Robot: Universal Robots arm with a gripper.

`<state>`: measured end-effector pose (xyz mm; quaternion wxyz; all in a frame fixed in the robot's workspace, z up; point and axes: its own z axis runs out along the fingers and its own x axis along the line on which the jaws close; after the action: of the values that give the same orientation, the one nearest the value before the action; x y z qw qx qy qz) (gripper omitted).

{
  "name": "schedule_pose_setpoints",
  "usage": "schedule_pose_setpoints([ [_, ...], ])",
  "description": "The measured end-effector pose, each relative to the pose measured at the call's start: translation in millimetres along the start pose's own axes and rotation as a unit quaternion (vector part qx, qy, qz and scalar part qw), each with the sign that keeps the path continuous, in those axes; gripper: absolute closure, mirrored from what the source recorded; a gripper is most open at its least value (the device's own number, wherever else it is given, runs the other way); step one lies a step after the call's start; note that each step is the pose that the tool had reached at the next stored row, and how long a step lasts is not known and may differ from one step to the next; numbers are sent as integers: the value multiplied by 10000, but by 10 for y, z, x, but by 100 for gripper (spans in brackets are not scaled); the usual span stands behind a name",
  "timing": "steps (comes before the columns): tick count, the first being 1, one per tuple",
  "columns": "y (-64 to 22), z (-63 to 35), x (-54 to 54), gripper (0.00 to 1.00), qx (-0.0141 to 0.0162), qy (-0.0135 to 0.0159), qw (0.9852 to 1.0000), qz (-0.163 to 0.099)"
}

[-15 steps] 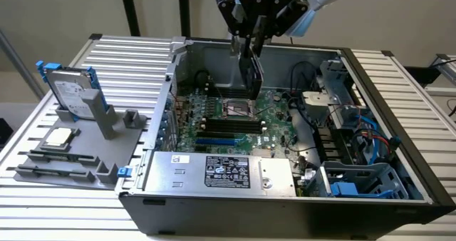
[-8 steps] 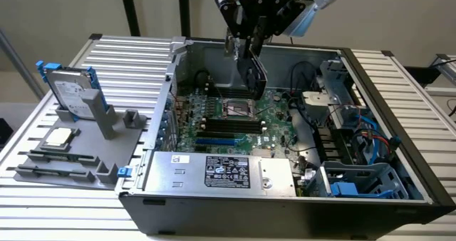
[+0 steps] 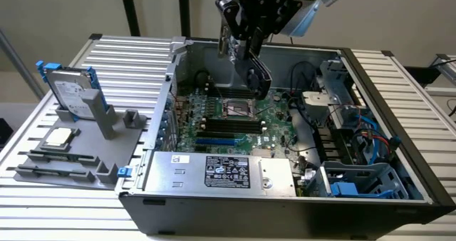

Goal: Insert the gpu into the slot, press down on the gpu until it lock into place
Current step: 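Insert the gpu into the slot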

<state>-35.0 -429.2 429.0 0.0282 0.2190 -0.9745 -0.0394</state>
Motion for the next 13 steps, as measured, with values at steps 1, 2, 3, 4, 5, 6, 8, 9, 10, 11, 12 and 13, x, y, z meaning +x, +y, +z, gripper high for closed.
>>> schedule_pose_setpoints([
  [1, 0, 0, 0, 74, 0, 2, 10000, -85],
  [2, 0, 1, 0, 74, 1, 3, 9999, -170],
  [3, 0, 1, 0, 74, 1, 2, 9997, -255],
  [4, 0, 1, -1, 74, 3, -2, 9994, -335],
  [5, 0, 2, -1, 74, 4, -9, 9991, -418],
  [6, 0, 2, -1, 74, 5, -17, 9988, -493],
  [8, 0, 2, -1, 74, 7, -36, 9979, -645],
  [9, 0, 3, -1, 74, 7, -45, 9974, -720],
  [10, 0, 3, -1, 74, 8, -54, 9968, -795],
  [11, 0, 3, -1, 74, 9, -63, 9962, -872],
  [12, 0, 3, 0, 74, 10, -72, 9955, -946],
  [13, 0, 4, -1, 74, 11, -82, 9947, -1021],
])
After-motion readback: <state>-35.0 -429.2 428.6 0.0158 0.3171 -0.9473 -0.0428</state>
